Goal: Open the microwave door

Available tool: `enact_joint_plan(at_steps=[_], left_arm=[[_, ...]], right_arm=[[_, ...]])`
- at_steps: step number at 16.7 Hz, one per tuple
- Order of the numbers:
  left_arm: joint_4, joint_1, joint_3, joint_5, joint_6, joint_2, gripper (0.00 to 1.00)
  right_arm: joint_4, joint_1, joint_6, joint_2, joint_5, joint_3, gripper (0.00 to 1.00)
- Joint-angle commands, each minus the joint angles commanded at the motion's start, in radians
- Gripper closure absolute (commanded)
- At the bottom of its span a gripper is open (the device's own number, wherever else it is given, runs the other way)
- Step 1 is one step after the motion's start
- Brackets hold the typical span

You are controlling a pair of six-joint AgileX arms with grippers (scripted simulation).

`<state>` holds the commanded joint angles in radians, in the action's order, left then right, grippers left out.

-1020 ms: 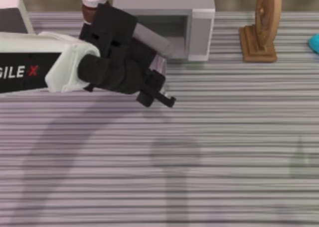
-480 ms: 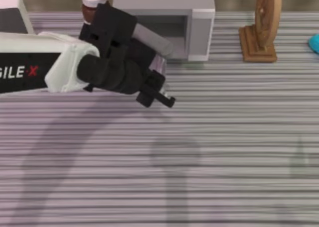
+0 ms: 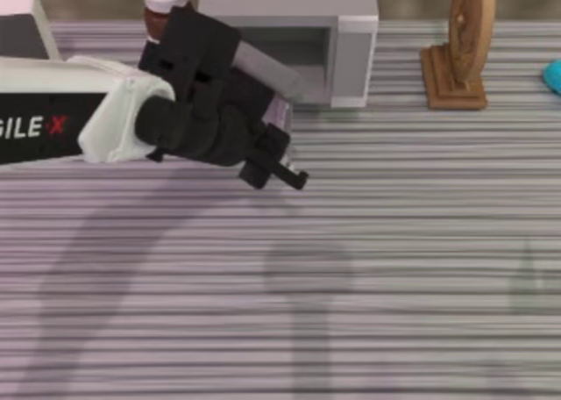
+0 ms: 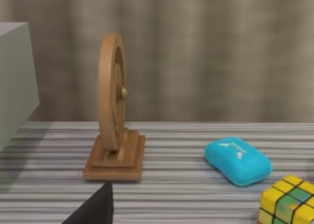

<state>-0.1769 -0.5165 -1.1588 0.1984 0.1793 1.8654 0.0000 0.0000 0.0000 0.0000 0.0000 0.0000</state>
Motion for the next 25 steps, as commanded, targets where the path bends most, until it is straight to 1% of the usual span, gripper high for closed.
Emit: enact_joint_plan(at_steps=[6, 25], left_arm=[[-0.008, 0.03, 0.013, 0.034, 0.058, -0.014, 1.0], [-0.008, 0.03, 0.013, 0.035, 0.058, -0.014, 1.0]], right_arm=[[0.0, 0.0, 0.0, 0.0, 0.0, 0.0, 0.0], [0.0, 0.0, 0.0, 0.0, 0.0, 0.0, 0.0]])
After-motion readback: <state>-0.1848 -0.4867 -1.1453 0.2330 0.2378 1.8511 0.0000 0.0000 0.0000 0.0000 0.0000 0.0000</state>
